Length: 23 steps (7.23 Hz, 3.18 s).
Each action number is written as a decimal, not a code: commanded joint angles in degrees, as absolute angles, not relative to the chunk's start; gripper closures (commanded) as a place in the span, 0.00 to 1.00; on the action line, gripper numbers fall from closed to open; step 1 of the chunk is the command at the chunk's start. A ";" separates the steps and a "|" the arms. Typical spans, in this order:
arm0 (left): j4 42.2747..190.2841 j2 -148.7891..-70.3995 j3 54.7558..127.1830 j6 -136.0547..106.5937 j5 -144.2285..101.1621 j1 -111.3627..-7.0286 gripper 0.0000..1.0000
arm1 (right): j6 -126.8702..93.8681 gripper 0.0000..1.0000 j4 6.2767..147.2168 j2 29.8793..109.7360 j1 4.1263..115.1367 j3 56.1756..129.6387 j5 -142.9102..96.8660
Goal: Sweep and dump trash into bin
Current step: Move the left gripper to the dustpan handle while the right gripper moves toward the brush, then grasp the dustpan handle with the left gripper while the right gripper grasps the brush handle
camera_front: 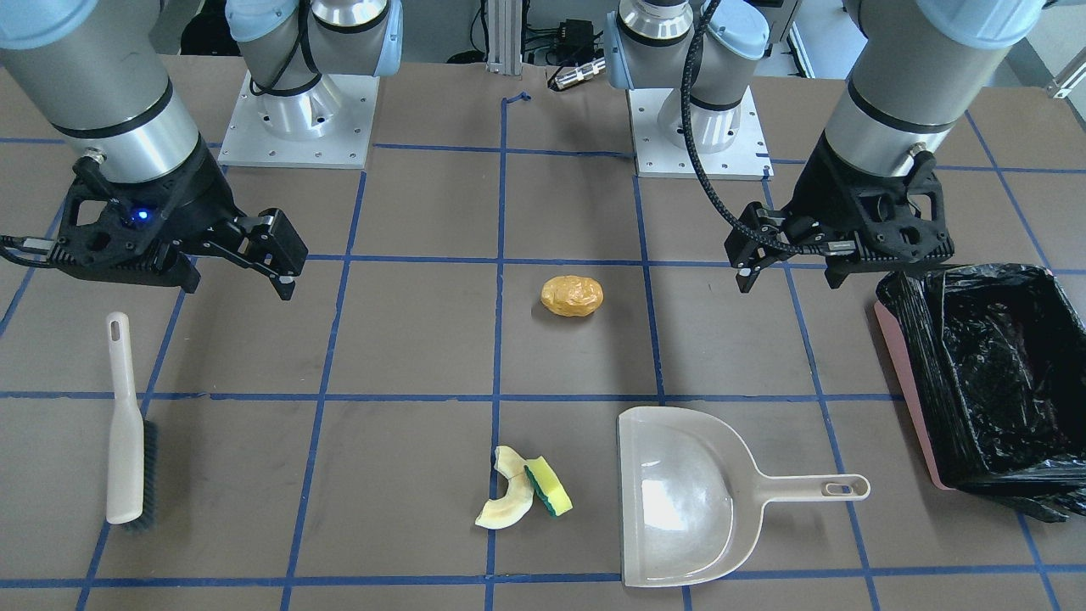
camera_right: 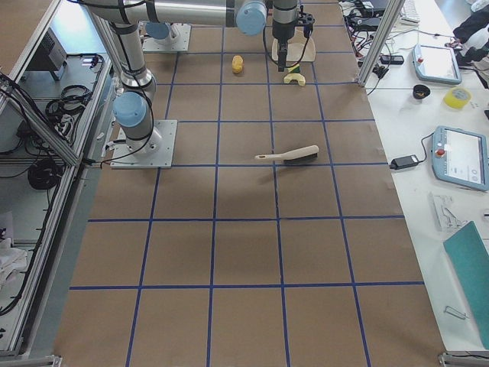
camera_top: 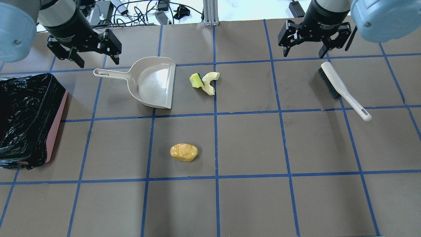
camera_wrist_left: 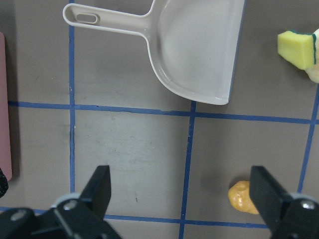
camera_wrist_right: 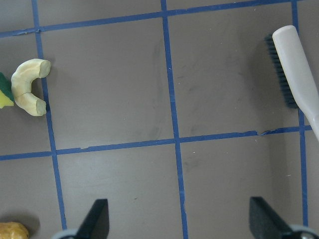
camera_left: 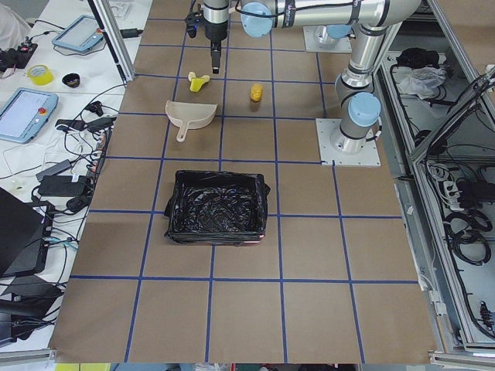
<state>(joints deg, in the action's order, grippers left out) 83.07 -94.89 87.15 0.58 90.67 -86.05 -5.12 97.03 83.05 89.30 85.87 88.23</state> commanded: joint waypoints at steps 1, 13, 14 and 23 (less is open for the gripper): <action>83.23 -94.83 87.10 1.49 90.70 -87.26 0.00 | -5.53 0.00 97.03 82.88 89.30 85.87 88.24; 59.33 -101.67 95.72 -42.04 90.79 -78.66 0.00 | -0.55 0.00 95.97 83.15 88.60 86.04 90.61; 59.24 -104.91 94.15 -51.06 90.53 -78.66 0.00 | 3.65 0.00 96.32 82.97 86.42 86.04 92.01; 55.82 -120.49 86.92 -63.28 90.18 -76.99 0.00 | 42.01 0.00 114.75 73.14 66.45 103.69 96.41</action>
